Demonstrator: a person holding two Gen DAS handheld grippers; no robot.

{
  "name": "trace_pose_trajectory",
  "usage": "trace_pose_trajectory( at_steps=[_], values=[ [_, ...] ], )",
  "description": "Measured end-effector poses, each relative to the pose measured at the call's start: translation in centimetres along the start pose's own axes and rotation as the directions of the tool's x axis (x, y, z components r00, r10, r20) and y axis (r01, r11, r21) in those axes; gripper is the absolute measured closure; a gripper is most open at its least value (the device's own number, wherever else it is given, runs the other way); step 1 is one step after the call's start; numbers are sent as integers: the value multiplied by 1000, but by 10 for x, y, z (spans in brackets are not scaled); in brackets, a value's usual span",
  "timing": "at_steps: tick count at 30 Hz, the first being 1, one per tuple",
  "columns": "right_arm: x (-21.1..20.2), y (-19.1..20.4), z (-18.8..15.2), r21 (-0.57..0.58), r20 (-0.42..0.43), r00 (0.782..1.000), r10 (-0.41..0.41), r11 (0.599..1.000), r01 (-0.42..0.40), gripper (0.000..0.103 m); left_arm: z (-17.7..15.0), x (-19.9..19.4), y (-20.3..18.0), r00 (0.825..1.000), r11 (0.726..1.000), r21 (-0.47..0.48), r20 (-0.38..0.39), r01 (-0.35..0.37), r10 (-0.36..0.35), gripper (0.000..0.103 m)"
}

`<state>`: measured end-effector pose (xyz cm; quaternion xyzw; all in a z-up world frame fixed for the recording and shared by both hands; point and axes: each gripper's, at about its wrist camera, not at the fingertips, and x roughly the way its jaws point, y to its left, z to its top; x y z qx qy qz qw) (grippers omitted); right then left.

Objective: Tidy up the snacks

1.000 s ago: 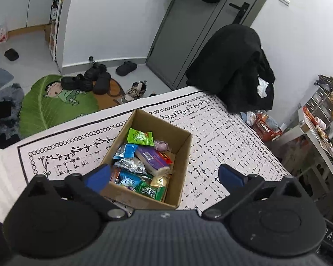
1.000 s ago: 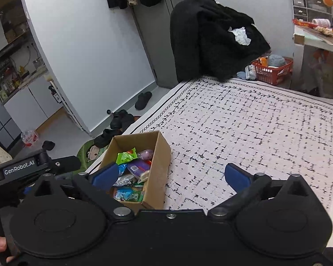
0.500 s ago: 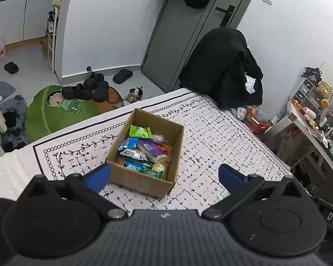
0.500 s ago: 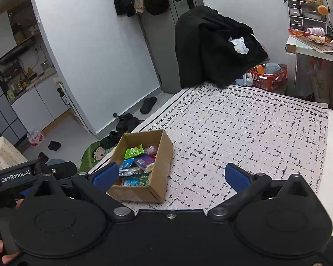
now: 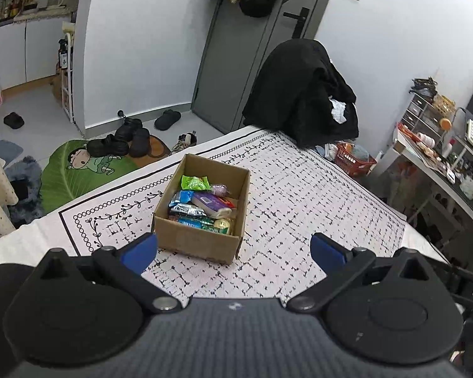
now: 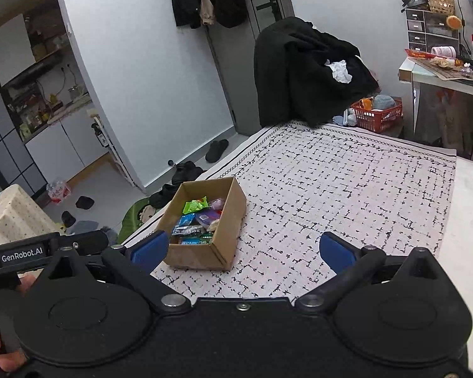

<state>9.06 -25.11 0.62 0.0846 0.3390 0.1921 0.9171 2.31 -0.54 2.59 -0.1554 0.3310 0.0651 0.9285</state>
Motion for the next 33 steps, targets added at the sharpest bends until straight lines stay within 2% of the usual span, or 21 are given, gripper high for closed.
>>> trace_pose_trajectory(
  at_steps=[13, 33],
  values=[
    [-23, -4, -17, -32, -14, 1000, -5, 999, 5, 0, -22, -22, -4, 1000, 998, 66, 0, -8, 8, 0],
    [-40, 1, -24, -48, -1, 1000, -5, 999, 5, 0, -30, -42, -4, 1000, 994, 104, 18, -21, 20, 0]
  ],
)
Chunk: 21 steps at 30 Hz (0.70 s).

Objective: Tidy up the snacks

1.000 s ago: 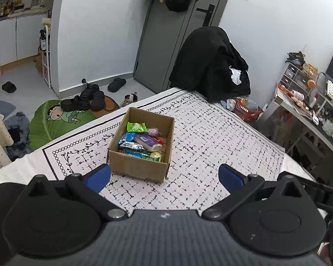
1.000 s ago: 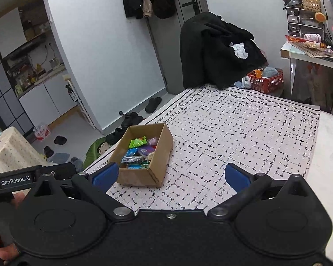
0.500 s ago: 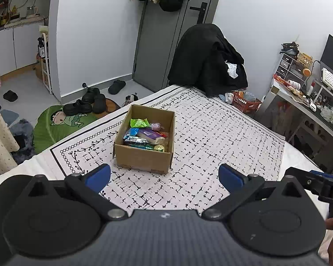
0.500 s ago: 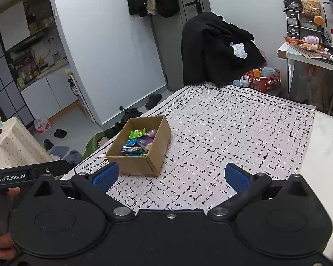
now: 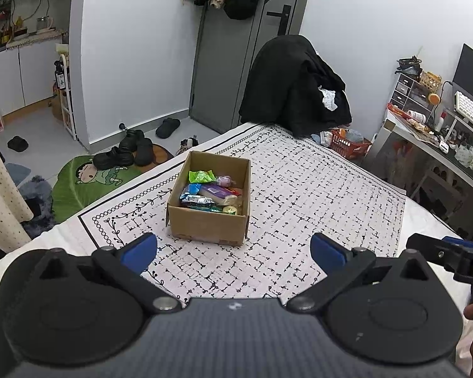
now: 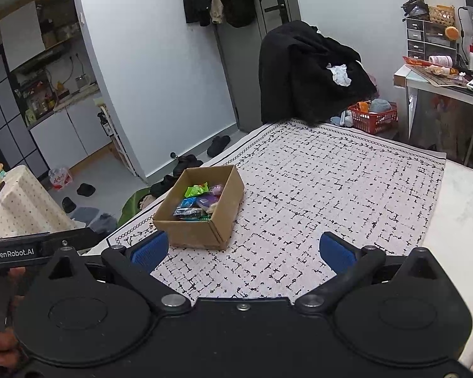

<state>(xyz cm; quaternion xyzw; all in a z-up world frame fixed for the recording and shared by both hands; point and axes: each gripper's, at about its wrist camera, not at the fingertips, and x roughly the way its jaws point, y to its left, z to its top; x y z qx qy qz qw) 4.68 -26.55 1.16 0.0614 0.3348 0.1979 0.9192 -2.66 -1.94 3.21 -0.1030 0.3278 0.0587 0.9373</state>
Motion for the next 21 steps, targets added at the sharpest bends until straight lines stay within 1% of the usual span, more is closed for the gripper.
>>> trace_pose_trajectory(
  at_steps=[10, 21],
  values=[
    [-1, 1, -1, -6, 0, 1000, -3, 1000, 3, 0, 2, -3, 0, 1000, 1000, 3, 0, -19, 19, 0],
    [-2, 3, -1, -10, 0, 1000, -7, 1000, 7, 0, 3, -4, 1, 1000, 1000, 5, -1, -21, 21, 0]
  ],
)
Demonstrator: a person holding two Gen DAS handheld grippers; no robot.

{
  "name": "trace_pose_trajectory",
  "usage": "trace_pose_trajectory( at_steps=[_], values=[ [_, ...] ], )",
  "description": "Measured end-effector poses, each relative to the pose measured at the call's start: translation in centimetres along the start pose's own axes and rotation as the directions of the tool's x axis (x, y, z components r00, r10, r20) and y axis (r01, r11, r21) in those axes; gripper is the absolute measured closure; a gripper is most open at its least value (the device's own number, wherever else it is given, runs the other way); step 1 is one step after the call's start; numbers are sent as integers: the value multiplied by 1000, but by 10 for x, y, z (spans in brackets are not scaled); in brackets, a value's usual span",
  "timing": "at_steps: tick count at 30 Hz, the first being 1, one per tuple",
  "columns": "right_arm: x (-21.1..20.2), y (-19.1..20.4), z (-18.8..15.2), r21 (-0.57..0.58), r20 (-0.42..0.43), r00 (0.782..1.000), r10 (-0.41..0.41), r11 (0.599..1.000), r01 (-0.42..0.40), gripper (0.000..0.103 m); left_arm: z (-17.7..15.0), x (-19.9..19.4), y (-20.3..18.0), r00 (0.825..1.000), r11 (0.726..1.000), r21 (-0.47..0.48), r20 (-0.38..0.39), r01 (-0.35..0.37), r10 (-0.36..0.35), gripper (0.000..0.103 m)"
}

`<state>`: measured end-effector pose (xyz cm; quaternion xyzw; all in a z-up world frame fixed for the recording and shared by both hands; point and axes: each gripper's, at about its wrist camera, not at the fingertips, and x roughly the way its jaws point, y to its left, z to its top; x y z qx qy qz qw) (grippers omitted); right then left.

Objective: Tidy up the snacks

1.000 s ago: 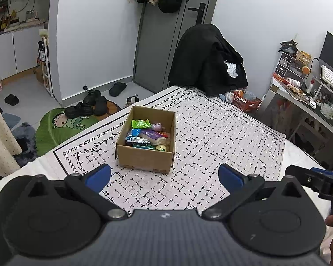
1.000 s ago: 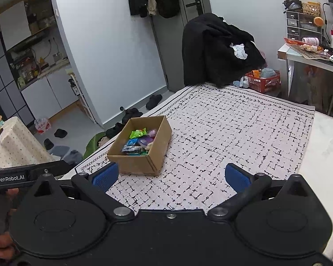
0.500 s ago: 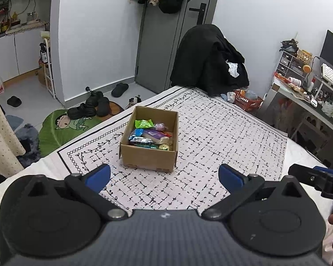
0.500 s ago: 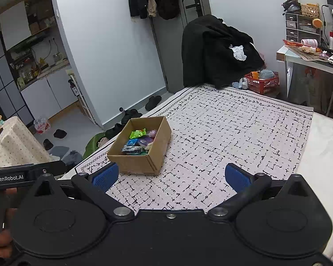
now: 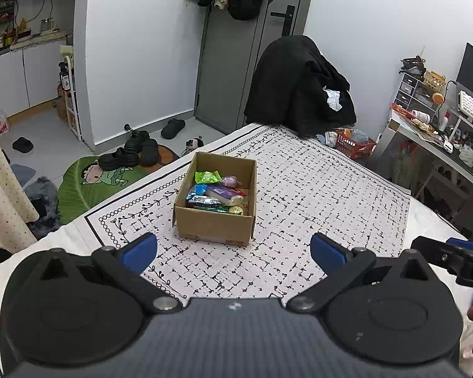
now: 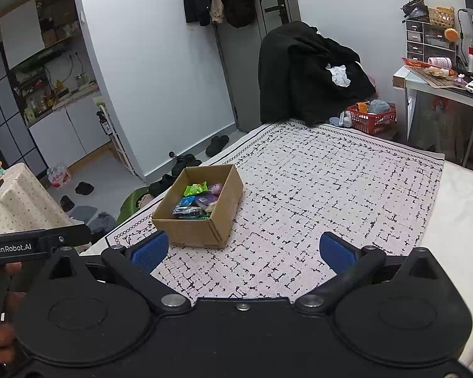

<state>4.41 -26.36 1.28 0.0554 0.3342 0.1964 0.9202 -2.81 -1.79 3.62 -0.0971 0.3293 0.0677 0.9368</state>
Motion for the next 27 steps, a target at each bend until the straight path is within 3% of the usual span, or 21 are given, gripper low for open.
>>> trace_pose_trajectory(
  at_steps=[27],
  values=[
    [7, -1, 1, 12, -2, 1000, 6, 1000, -6, 0, 7, 2, 1, 1000, 1000, 9, 2, -21, 21, 0]
  ],
)
